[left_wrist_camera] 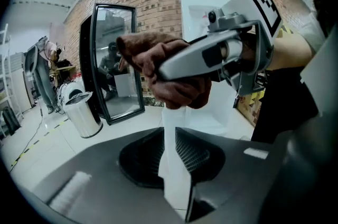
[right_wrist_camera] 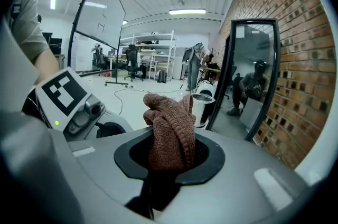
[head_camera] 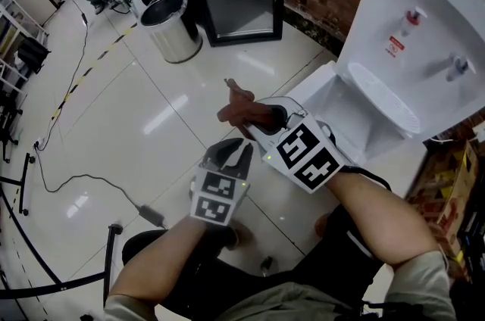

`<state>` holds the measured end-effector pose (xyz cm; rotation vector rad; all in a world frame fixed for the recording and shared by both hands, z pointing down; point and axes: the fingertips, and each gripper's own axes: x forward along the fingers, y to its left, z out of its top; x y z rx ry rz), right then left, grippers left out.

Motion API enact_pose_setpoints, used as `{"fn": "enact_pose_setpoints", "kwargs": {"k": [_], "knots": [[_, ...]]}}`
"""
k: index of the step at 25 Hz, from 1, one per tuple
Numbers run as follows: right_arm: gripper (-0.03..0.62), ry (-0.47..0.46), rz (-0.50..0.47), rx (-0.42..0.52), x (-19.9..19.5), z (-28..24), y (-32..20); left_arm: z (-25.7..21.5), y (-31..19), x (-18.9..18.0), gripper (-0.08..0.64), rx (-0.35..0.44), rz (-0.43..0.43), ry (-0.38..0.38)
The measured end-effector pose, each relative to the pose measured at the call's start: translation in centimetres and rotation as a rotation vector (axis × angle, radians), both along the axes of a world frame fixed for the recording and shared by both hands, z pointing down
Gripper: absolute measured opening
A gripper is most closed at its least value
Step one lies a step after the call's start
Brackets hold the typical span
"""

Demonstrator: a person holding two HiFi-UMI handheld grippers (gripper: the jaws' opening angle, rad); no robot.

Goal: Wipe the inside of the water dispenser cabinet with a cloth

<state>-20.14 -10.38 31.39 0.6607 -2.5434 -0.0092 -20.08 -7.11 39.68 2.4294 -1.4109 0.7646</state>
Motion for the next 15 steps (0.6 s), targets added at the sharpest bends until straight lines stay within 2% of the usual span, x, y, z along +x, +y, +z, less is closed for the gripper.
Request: {"fn": "enact_pose_setpoints", "kwargs": {"k": [3,8,12,15], "knots": [[0.104,0.055,-0.021,-0.013,-0.3,1.7,0.2,0.1,-0.5,0.3,0.021,-0.008,-0.006,0.010],[0.104,0.073,-0.018,-0.030,-0.1,2.4,-0.3,0.1,-1.0,0.9,0.000,-0.012,-0.014,0.000],[0.104,0.073,0.024,-0.039,0.8,2.8,-1.9,0.6,-1.6,0.4,0.000,-0.032,-0.065,-0.001],[0.104,0.067,0.099,-0.054,2.1,3.1,-4.1,0.7,-1.7,0.1,0.000,-0.041,-0.082,-0.007]]}}
